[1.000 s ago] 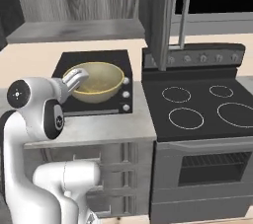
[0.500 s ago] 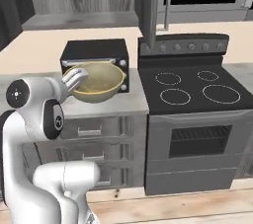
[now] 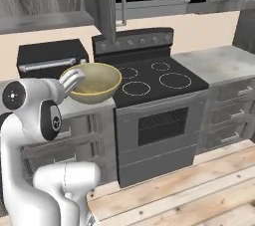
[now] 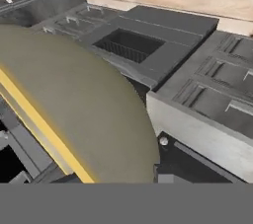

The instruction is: Move the bowls from the cabinet to the plates on the dining table.

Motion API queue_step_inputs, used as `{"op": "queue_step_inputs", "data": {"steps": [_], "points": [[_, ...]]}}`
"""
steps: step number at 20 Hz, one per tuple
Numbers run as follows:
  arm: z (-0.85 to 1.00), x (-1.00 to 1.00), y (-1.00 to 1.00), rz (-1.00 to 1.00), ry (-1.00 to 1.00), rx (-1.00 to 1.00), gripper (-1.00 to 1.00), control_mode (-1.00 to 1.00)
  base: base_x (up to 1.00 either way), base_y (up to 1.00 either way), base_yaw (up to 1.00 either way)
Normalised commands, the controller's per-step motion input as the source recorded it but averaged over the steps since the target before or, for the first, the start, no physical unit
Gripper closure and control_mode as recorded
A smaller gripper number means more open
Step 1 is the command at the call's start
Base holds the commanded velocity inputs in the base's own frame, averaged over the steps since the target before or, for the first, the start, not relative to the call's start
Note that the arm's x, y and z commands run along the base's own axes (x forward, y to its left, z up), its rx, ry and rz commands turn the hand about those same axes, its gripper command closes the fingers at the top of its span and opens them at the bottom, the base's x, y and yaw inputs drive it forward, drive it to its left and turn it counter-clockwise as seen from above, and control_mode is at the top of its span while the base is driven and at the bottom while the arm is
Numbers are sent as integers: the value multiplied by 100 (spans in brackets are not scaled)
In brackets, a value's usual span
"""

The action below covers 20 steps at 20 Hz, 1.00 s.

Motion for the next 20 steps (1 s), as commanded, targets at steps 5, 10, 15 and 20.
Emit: {"op": "queue_step_inputs", "data": {"steps": [5,10,15,20], "points": [[0,0,0,0,0,0,100,100,-13,0,-55],[0,0,0,0,0,0,100,100,-25,0,-50],[0,0,0,0,0,0,100,100,-29,-6,-45],[0,0,0,0,0,0,100,100,-35,-29,-37]]}}
